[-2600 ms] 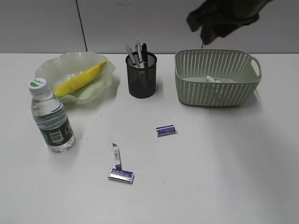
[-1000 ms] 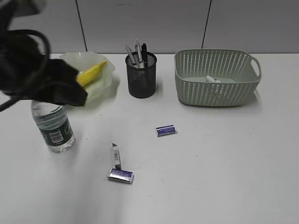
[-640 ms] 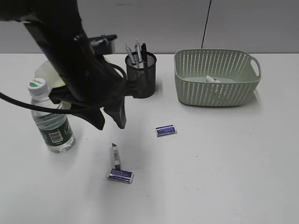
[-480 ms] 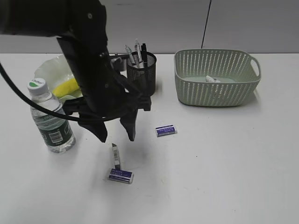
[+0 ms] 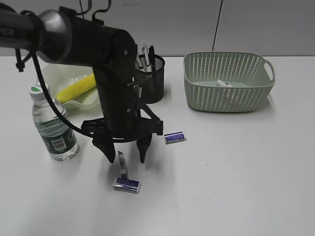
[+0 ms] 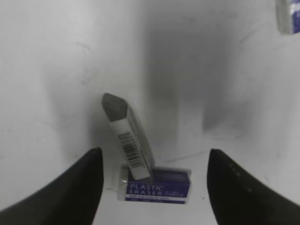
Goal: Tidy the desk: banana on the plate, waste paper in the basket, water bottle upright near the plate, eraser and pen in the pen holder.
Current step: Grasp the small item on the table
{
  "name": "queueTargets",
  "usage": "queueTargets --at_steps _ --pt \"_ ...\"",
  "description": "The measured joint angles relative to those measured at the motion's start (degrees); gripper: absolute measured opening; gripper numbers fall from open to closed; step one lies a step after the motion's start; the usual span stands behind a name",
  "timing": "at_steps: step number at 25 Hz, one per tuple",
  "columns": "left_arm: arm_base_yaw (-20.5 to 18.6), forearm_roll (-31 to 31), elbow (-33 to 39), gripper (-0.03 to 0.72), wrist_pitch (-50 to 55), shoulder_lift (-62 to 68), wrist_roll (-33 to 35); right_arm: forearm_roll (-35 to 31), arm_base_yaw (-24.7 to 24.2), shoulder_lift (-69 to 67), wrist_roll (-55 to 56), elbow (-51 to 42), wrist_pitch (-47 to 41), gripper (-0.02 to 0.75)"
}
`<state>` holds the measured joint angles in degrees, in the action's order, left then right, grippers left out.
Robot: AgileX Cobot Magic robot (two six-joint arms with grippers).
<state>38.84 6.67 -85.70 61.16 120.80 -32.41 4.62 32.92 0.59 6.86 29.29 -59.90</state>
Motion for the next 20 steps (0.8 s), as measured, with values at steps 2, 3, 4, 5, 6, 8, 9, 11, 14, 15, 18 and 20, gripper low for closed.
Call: queueTargets --at_steps 2,3,4,5,6,8,9,11,14,15,18,20 --pt "0.0 -0.1 0.0 0.505 0.6 1.5 -0.1 0.0 0.0 0.0 0.0 0.0 0.0 0.288" --pt "0.0 -0.1 0.0 0.498 0.6 2.0 -0.1 0.0 0.0 0.0 0.0 0.0 0.0 0.288" --pt "0.0 -0.2 0.0 0.488 0.2 2.5 -0.1 0.0 0.0 0.0 0.0 0.0 0.0 0.288" --pt "0.0 -0.2 0.0 0.469 -0.4 2.8 -0.1 0.0 0.0 0.0 0.0 0.0 0.0 0.288" --pt "0.0 -0.3 0.0 0.44 -0.8 3.0 -0.1 0.0 0.0 0.0 0.0 0.0 0.0 0.288" --pt "0.0 -0.5 0.0 0.363 -1.5 3.6 -0.1 0.0 0.0 0.0 0.0 0.0 0.0 0.288" --pt "0.0 -0.6 0.0 0.319 -1.6 4.2 -0.2 0.0 0.0 0.0 0.0 0.0 0.0 0.288" --pt "0.0 -0.9 -0.3 0.255 -1.4 4.8 -0.2 0.0 0.0 0.0 0.0 0.0 0.0 0.288" --pt "0.0 -1.9 -0.9 0.158 -0.7 5.0 -0.2 0.0 0.0 0.0 0.0 0.0 0.0 0.288" --pt "0.0 -2.2 -1.4 0.113 -0.6 5.2 -0.2 0.0 0.0 0.0 0.0 0.0 0.0 0.288" --pt "0.1 -3.1 -5.5 0.08 -0.9 5.4 0.0 0.0 0.0 0.0 0.0 0.0 0.0 0.288" --pt "0.1 -3.9 -9.2 0.08 -1.3 4.8 0.1 0.0 0.0 0.0 0.0 0.0 0.0 0.288"
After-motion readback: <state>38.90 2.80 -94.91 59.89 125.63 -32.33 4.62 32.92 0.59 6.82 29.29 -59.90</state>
